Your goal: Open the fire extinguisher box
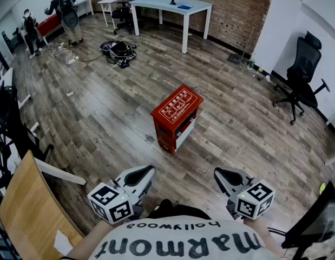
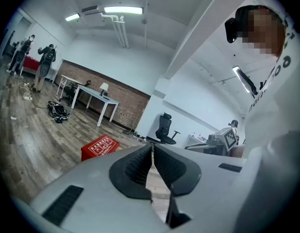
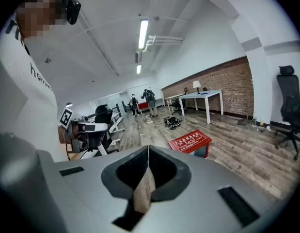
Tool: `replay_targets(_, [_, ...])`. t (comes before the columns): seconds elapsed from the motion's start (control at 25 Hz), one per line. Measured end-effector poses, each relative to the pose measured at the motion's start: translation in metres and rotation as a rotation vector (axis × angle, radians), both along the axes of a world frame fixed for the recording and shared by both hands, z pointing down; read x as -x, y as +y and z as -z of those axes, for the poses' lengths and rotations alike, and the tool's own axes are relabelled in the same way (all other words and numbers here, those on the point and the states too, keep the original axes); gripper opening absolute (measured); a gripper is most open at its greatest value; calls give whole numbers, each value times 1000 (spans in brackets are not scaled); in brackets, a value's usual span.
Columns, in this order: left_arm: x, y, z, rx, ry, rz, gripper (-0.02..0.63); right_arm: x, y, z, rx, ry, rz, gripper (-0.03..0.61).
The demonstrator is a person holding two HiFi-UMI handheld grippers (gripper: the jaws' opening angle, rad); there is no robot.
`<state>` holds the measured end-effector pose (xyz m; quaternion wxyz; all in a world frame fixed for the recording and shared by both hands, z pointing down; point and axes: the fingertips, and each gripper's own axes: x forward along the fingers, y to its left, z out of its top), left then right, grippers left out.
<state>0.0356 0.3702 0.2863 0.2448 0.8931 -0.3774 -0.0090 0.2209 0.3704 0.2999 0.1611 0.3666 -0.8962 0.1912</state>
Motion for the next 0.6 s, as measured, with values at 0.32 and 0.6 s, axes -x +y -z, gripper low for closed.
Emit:
replay_targets(0.32, [8,5,-5,21,2,2,20,7,6,-7,23,11,-1,14])
replay_targets(0.6, [19,2,-5,18,2,4,20,13,1,-11,79,-74,-38,15])
